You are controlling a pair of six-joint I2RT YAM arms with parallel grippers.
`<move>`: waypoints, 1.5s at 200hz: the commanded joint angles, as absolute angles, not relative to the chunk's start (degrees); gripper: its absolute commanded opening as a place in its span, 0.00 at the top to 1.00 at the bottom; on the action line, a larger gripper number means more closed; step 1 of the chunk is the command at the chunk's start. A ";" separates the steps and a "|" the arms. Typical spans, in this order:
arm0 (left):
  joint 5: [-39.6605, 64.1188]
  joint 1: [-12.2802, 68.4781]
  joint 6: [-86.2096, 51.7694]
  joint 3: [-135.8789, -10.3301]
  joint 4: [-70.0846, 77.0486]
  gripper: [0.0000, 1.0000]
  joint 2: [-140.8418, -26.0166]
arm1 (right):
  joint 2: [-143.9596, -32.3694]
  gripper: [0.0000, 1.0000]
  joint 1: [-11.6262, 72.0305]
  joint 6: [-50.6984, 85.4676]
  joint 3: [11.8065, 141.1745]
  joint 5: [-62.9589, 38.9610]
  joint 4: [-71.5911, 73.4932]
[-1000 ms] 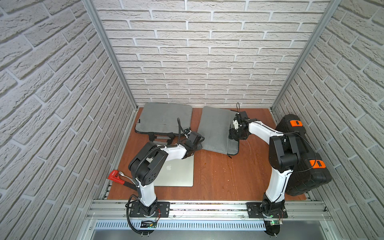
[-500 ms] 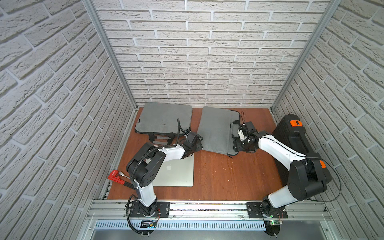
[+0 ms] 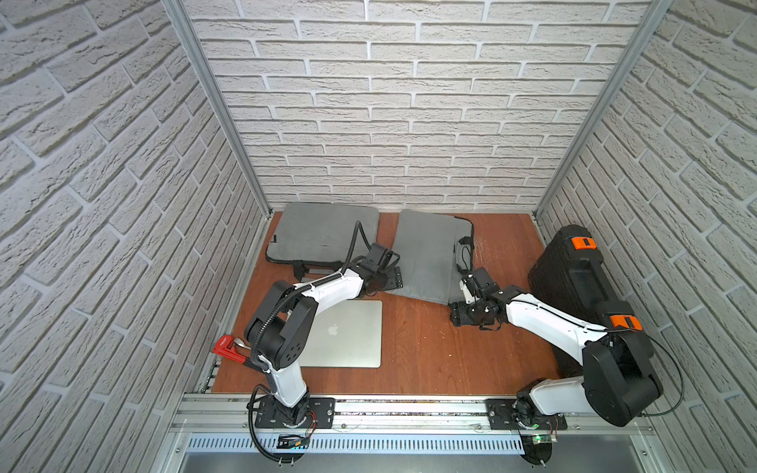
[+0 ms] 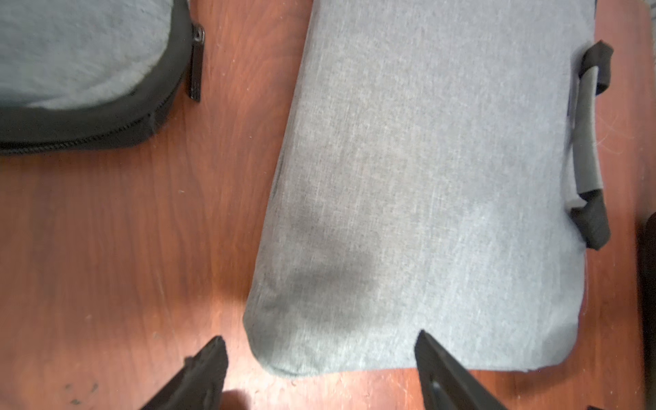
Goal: Open the zippered laptop bag and take out the laptop
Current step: Adjust the zippered laptop bag at the center of the board, then unzip the zipper on the zippered laptop bag.
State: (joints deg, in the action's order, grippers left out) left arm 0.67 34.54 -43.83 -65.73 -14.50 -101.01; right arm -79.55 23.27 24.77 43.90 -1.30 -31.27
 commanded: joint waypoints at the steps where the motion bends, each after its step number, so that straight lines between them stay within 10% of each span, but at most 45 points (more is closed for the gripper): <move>1: 2.16 32.91 -38.83 -69.63 -22.99 0.17 -103.72 | -80.37 0.24 24.41 27.53 43.03 -2.16 -24.37; 126: 4.61 31.59 -37.60 -74.47 -22.82 0.31 -110.36 | -91.02 0.36 25.57 27.24 43.45 -0.26 -11.77; 300: 6.69 32.19 -39.88 -73.96 -19.95 0.60 -113.28 | -93.74 0.78 28.51 26.28 45.17 7.02 -11.95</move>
